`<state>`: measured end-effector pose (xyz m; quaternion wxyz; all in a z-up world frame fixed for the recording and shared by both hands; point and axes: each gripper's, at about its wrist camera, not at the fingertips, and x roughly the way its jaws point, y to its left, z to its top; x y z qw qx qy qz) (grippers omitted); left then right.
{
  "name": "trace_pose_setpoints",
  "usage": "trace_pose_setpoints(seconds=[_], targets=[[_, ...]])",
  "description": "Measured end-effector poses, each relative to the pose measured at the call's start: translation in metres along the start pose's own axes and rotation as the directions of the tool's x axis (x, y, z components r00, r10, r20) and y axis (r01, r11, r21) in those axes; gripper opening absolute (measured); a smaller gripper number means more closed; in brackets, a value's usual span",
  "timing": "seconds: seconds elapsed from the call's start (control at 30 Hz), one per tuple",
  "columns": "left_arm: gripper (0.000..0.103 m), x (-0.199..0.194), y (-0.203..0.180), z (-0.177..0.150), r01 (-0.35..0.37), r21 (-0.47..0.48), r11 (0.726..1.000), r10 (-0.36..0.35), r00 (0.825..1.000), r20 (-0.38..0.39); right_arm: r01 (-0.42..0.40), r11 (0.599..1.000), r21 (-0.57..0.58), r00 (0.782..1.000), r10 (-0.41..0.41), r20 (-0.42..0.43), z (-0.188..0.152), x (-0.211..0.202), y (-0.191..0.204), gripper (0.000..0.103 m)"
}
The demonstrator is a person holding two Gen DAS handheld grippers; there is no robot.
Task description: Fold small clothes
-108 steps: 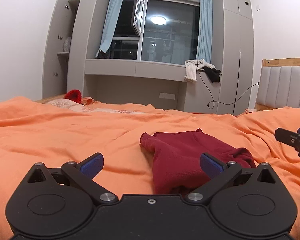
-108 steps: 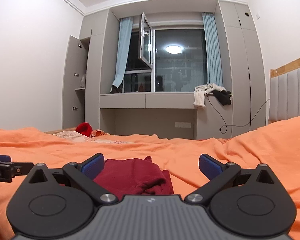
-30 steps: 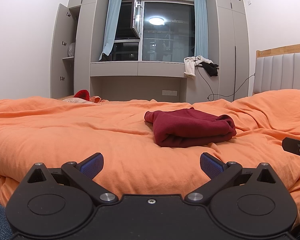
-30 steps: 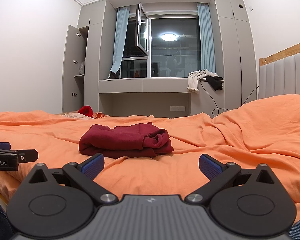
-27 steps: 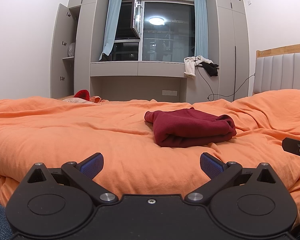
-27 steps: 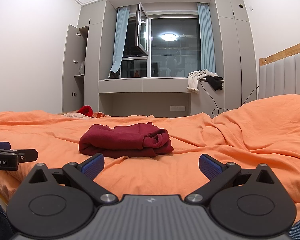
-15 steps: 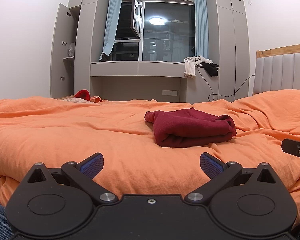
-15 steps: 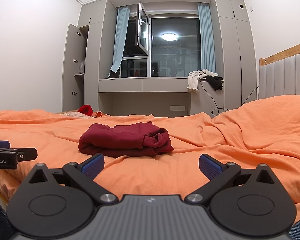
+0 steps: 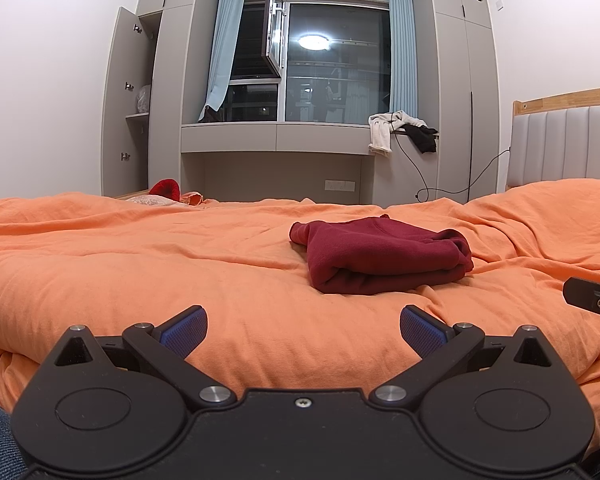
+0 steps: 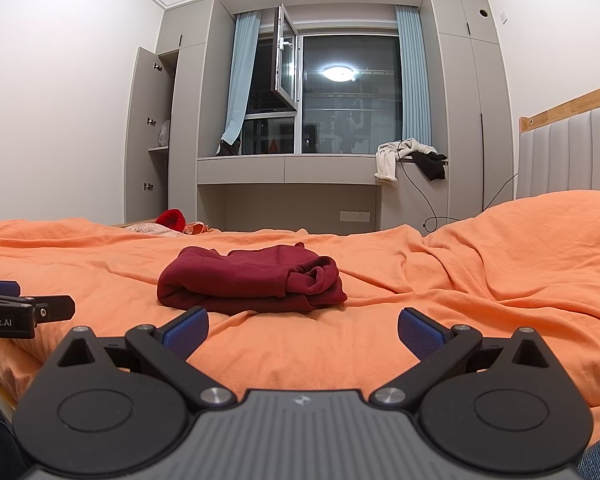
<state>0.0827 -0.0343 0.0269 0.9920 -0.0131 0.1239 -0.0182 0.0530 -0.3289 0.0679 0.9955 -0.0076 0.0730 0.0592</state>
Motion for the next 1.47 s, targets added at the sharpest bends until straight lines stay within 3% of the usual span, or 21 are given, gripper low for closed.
trace_pose_setpoints(seconds=[1.47], targets=[[0.102, 0.0021, -0.0047, -0.0052, -0.002, 0.037, 0.999, 0.004, 0.998, -0.055, -0.004, 1.000, -0.016, 1.000, 0.004, -0.012, -0.0055, -0.0068, -0.0087, 0.103]])
